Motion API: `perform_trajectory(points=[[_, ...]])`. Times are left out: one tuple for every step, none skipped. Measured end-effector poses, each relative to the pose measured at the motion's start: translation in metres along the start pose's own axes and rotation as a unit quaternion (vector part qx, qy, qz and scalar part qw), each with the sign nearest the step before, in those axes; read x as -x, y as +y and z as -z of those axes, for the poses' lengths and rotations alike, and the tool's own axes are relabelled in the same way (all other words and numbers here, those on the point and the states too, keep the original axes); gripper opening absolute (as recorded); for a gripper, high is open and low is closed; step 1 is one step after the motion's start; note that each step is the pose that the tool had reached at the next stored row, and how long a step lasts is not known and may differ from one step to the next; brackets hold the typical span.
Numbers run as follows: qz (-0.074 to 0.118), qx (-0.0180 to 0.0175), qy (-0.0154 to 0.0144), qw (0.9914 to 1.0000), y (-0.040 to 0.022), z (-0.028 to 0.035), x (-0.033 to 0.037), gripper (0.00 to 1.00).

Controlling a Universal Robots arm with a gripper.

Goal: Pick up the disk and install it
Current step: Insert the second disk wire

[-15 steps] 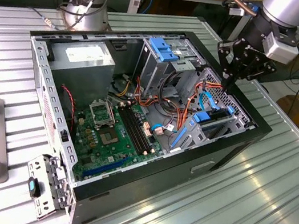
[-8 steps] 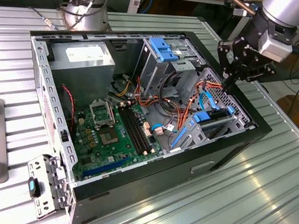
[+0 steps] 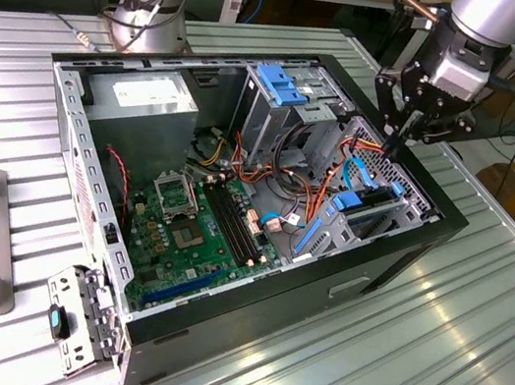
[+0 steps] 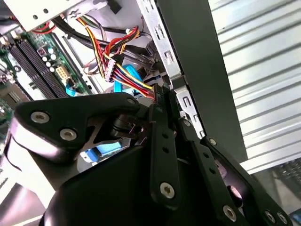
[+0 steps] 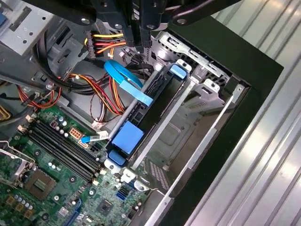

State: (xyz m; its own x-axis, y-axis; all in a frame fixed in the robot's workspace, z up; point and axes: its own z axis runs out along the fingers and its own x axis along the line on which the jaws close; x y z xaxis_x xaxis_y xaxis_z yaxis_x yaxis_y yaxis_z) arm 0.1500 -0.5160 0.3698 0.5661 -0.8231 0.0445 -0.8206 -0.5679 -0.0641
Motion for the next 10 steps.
perform_trajectory(points=[[-0.009, 0.0004, 0.0006, 0.99996, 0.0000, 0.0000, 0.0000, 0.16], [-0.018, 0.0008, 0.0012, 0.99983, 0.0000, -0.0001, 0.0000, 0.16], [-0.028, 0.0012, 0.0018, 0.99960, 0.0000, -0.0001, 0.0000, 0.16], [-0.044, 0.0019, 0.0028, 0.99903, 0.0000, -0.0001, 0.0000, 0.16], [-0.053, 0.0023, 0.0033, 0.99861, 0.0001, -0.0002, 0.0000, 0.16], [-0.062, 0.0027, 0.0040, 0.99808, 0.0000, -0.0002, 0.0000, 0.16], [-0.074, 0.0032, 0.0047, 0.99728, 0.0000, -0.0003, 0.0000, 0.16], [-0.081, 0.0036, 0.0052, 0.99668, 0.0000, -0.0003, 0.0000, 0.16], [-0.086, 0.0039, 0.0055, 0.99625, 0.0000, -0.0002, 0.0000, 0.16], [-0.086, 0.0039, 0.0056, 0.99624, 0.0000, -0.0002, 0.0000, 0.16]])
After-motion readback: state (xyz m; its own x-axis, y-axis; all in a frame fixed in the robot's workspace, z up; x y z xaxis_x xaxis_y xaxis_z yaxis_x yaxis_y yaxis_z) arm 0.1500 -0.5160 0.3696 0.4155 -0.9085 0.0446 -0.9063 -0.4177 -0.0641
